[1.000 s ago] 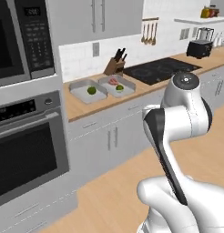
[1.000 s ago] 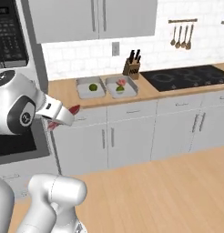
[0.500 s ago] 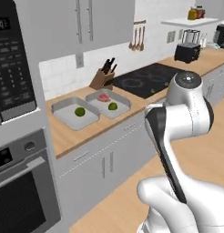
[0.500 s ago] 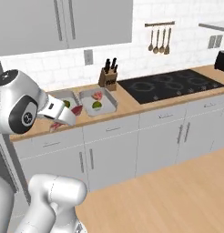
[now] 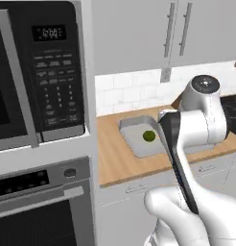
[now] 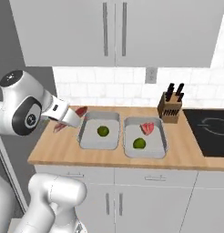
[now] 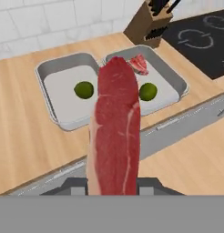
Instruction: Place one lime and one steak in each tupperware on the nearby counter, to pack two identical lunches.
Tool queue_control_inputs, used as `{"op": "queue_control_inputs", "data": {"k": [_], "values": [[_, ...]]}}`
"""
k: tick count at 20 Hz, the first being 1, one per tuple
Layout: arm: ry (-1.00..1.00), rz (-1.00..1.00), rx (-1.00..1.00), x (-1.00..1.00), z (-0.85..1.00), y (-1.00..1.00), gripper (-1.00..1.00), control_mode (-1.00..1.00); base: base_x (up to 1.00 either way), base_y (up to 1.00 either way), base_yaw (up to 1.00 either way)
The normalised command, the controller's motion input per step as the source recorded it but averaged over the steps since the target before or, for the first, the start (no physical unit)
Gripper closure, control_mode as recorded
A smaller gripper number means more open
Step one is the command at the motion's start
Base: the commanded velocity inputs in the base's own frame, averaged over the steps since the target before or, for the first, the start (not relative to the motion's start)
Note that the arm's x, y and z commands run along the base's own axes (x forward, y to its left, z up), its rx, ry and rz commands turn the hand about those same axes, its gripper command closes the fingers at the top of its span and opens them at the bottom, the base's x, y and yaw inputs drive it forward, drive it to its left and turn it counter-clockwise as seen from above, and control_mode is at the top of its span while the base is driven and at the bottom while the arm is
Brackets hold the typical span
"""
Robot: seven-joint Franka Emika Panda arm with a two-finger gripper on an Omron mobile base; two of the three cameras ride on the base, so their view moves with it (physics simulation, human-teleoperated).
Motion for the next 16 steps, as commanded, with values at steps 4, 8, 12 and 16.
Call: {"op": "queue_control_inputs", "data": {"k": [4, 8, 12, 16], "values": [[0.00, 0.00, 0.00, 0.00, 0.00, 0.00, 1.00, 1.00, 0.87, -0.60, 0.66], [0.00, 0.00, 0.00, 0.00, 0.00, 0.00, 1.00, 1.00, 0.26, -1.00, 0.41], [0.09, 0.05, 0.00, 0.00, -0.49, -0.18, 1.00, -1.00, 0.00, -0.49, 0.10], [0.02, 0.02, 0.00, 0.10, -0.82, -0.05, 1.00, -1.00, 0.00, 0.00, 0.00]]}}
